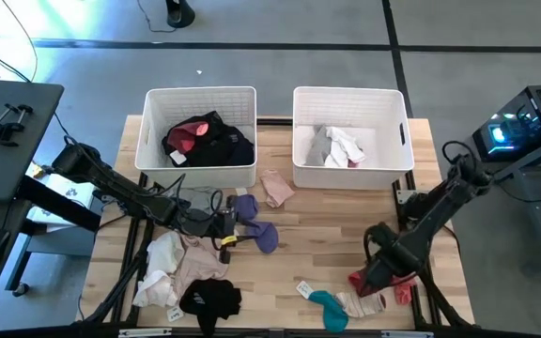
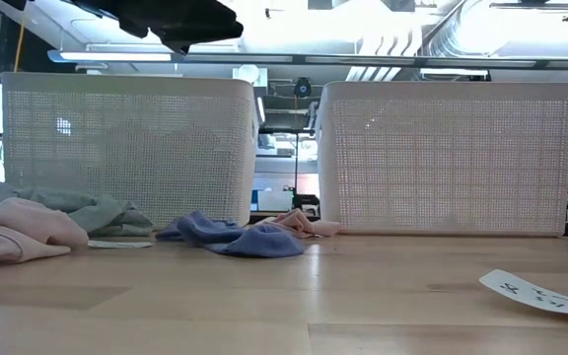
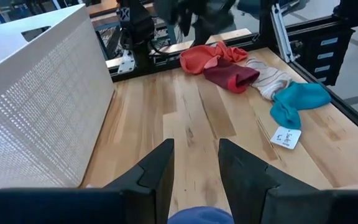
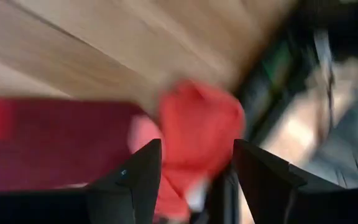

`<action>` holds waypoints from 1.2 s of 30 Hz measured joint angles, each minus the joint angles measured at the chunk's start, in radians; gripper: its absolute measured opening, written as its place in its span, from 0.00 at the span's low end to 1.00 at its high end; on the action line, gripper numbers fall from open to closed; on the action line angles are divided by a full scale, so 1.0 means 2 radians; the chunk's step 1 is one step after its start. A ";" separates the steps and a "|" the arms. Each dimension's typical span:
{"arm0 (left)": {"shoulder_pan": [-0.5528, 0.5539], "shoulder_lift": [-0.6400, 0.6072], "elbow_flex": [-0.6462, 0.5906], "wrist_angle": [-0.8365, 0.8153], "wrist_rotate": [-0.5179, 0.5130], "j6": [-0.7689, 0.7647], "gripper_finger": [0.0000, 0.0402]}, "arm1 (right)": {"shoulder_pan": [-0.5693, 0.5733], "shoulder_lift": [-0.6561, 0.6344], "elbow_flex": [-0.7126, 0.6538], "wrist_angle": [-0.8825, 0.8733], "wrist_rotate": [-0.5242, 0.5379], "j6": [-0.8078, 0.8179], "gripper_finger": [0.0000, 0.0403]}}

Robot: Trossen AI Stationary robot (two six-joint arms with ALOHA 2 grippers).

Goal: Sort clothes
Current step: Put the pink sock into the right white laundry bin

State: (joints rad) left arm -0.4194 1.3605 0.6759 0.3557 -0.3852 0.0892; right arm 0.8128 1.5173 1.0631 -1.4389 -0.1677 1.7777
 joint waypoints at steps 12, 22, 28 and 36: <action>0.000 0.000 0.000 0.000 0.000 -0.003 0.28 | -0.013 0.000 -0.106 0.103 -0.066 0.023 0.40; 0.000 0.000 0.000 0.000 0.000 -0.004 0.28 | -0.015 -0.002 -0.196 0.250 -0.075 0.021 0.22; 0.000 0.000 0.000 0.001 0.000 -0.004 0.28 | -0.010 0.000 -0.166 0.197 0.046 0.014 0.02; 0.000 0.000 0.000 0.002 0.000 -0.004 0.28 | 0.001 0.000 -0.023 0.022 0.295 0.029 0.01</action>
State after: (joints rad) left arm -0.4194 1.3605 0.6758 0.3589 -0.3855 0.0803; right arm 0.8146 1.5181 1.0169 -1.3957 0.4219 1.8359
